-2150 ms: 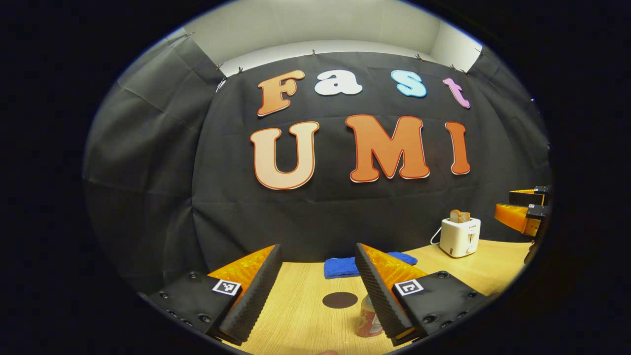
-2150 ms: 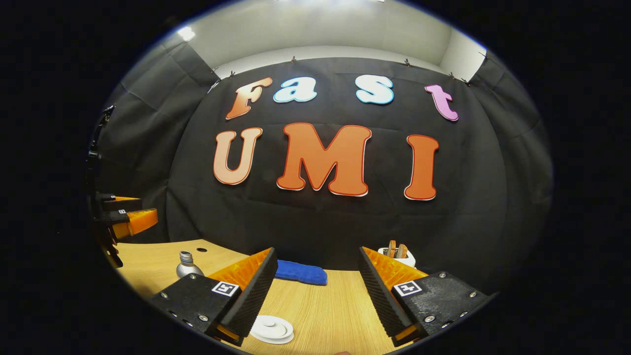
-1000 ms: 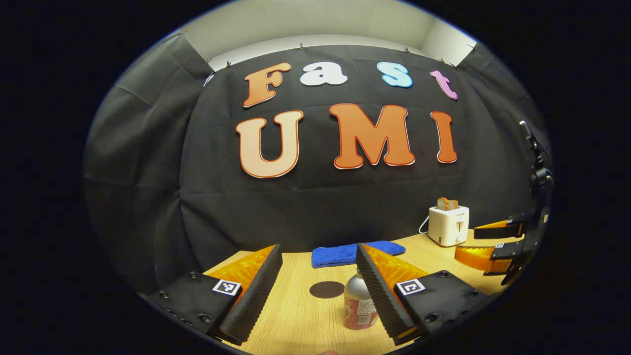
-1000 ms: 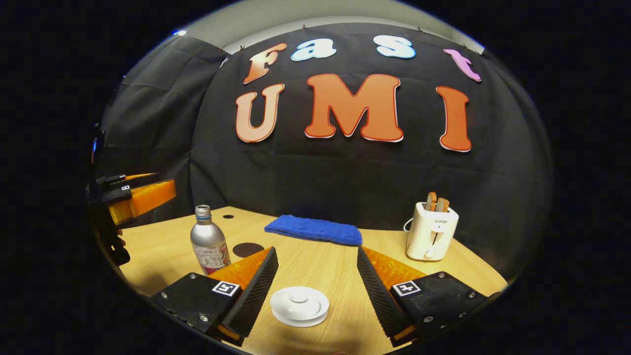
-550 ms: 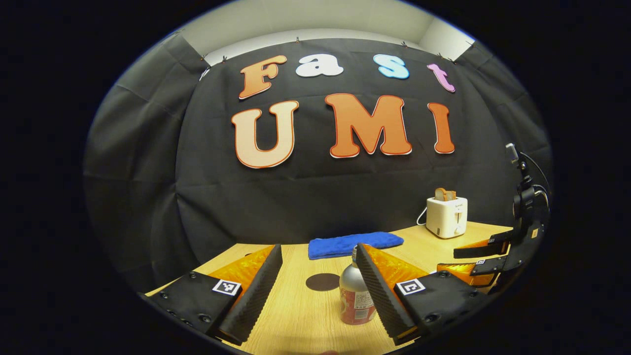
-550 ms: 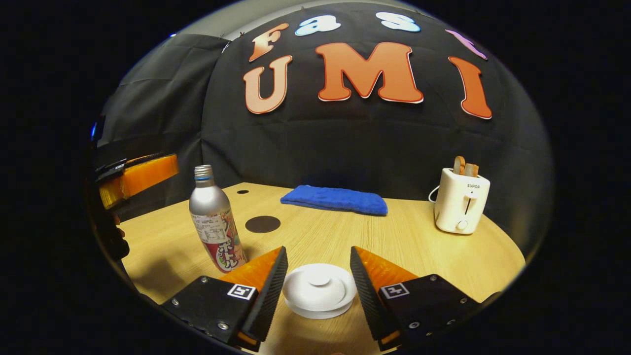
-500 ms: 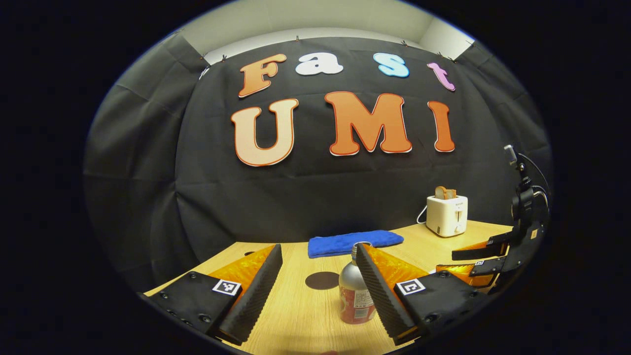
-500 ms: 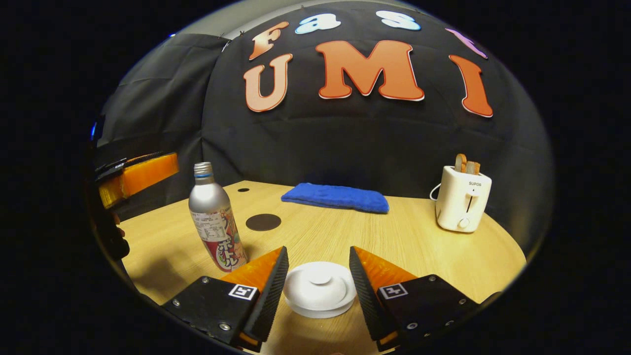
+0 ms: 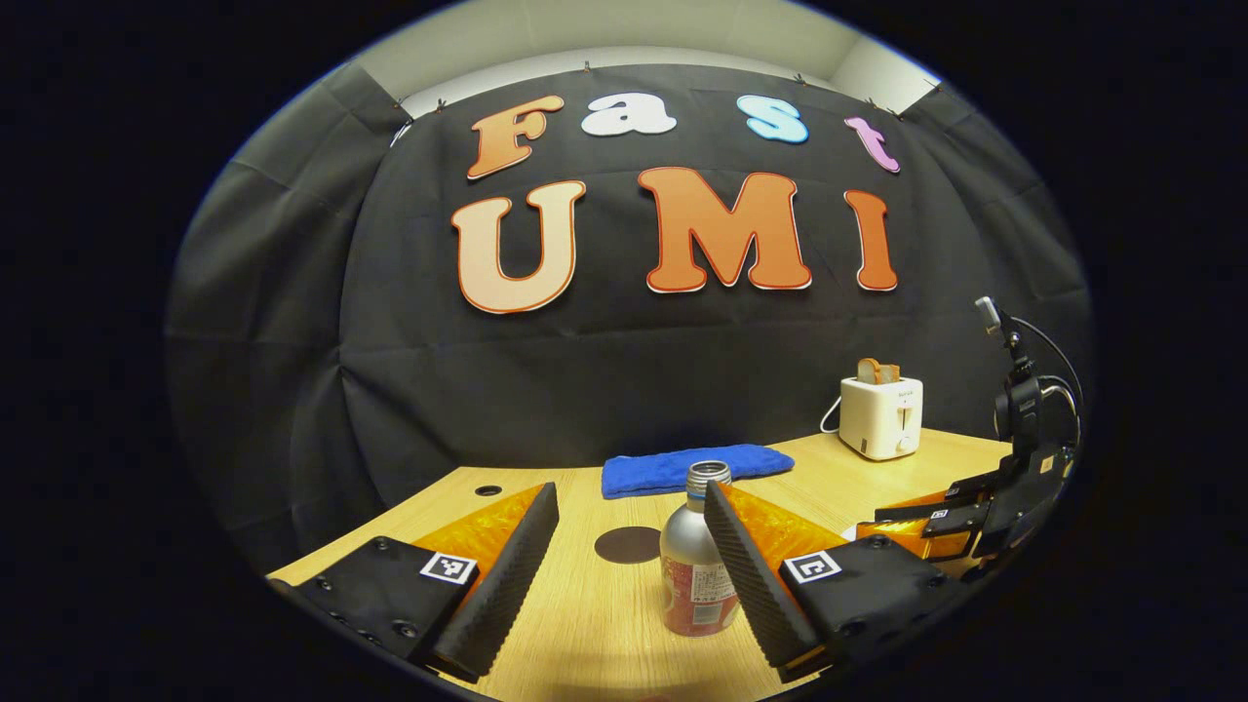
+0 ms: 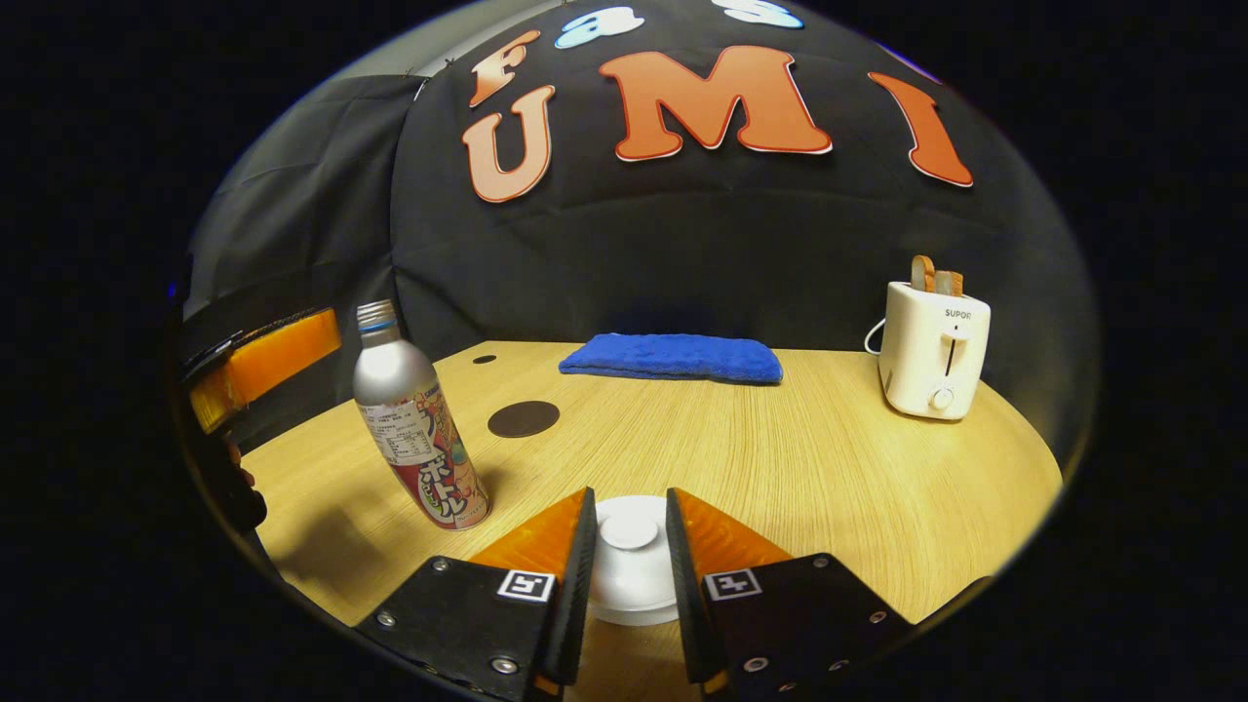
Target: Open the teacup lid with one hand, grasp the water bottle and pour water into the teacup with the other hand; after pouring, place the water bottle on the coaster and then close the teacup lid.
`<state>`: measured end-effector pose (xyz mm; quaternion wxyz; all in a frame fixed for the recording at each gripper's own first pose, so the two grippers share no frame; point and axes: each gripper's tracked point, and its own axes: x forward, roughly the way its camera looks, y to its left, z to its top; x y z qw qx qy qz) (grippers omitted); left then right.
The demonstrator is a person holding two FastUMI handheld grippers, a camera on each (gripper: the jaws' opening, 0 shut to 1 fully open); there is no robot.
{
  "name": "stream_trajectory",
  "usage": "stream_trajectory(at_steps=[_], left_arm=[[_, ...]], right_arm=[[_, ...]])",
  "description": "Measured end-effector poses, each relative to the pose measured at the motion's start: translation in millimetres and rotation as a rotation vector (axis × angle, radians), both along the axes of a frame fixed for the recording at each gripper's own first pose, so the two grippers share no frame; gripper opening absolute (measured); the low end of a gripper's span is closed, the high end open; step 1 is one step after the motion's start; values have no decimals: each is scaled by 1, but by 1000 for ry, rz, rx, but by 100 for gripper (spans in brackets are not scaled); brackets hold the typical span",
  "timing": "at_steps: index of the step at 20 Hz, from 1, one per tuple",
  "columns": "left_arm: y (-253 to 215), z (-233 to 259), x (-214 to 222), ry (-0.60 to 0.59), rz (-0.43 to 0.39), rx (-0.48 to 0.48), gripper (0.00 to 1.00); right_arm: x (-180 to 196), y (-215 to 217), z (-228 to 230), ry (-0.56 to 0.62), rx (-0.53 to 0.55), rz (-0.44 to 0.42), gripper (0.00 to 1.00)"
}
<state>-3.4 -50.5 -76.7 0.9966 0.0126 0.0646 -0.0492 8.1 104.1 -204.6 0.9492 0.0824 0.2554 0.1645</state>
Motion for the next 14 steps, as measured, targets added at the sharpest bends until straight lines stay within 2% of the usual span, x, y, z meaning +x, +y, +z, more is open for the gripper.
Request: stream_trajectory(at_steps=[2,5,6,7,8,14], left_arm=[[-1,-4,0,11,-3,1,100],[-6,-11,-1,30,-15,1,100],[-6,-13,0,33,-18,1,100],[-8,-15,0,36,-23,0,94],[-10,-18,1,41,-27,-2,100],[-24,-29,0,64,-71,-34,99]], right_arm=[[0,1,0,3,9,4,29],[0,0,0,11,24,9,25],[0,0,2,10,34,9,24],[1,1,5,4,47,10,24],[2,2,9,-6,58,10,24],[-1,-10,30,-48,78,-10,24]])
